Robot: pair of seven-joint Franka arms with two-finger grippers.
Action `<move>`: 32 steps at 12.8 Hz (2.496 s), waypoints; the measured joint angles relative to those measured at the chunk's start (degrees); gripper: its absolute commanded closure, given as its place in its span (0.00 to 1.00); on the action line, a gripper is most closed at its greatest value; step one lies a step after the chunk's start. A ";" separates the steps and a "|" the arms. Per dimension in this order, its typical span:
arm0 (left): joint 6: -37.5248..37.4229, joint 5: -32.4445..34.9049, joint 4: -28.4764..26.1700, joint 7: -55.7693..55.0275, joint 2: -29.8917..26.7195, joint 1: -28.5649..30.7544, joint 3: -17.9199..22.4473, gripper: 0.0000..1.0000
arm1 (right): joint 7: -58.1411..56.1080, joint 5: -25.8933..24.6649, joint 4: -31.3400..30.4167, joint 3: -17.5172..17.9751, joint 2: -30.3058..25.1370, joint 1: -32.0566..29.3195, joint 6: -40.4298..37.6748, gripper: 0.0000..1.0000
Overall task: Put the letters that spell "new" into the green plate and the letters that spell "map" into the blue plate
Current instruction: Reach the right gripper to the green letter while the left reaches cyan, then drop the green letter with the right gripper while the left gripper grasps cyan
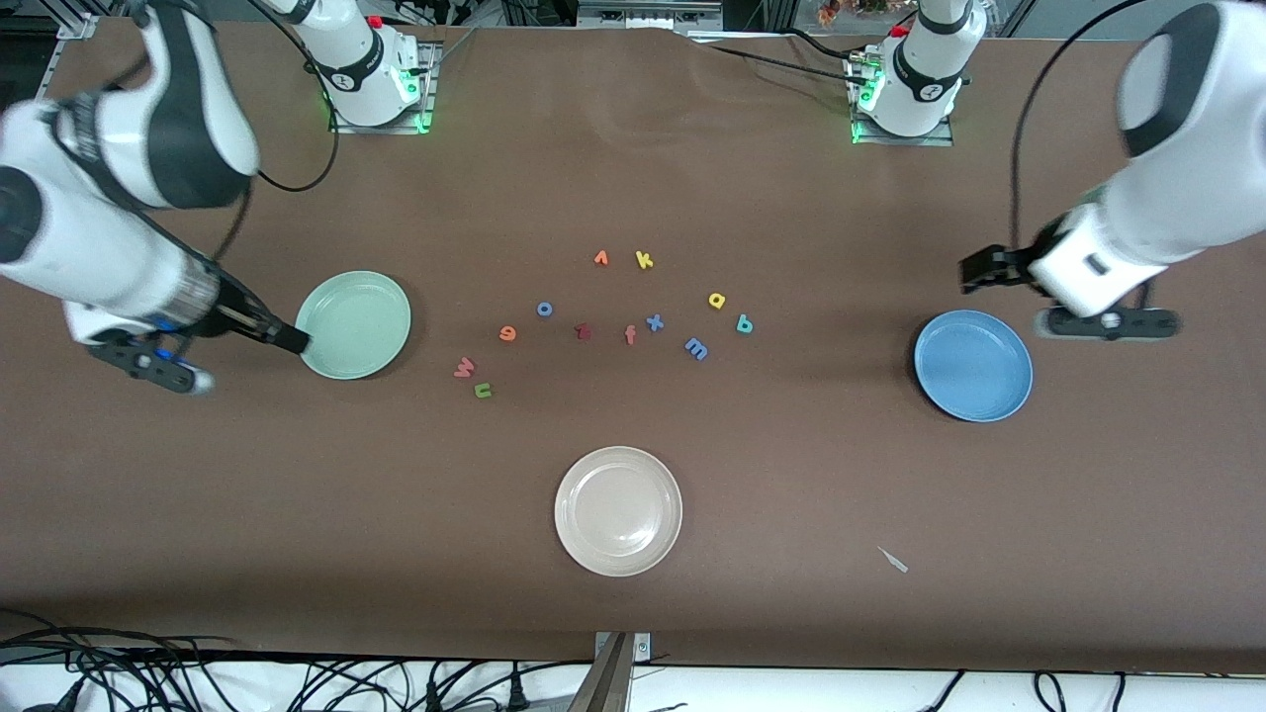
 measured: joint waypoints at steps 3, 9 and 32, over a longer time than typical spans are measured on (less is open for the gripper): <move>2.12 -0.10 -0.42 -3.68 4.41 -6.61 -0.52 0.00 | 16.26 -0.08 -0.20 0.03 6.20 4.24 7.92 0.10; 14.05 -2.48 -2.63 -12.84 12.66 -15.43 -0.65 0.00 | 36.94 -0.08 -0.23 0.02 17.01 10.43 19.13 0.27; 49.98 -1.62 -25.85 -19.04 19.78 -22.55 -0.06 0.18 | 53.72 -1.26 1.50 -2.45 23.94 16.62 26.45 0.90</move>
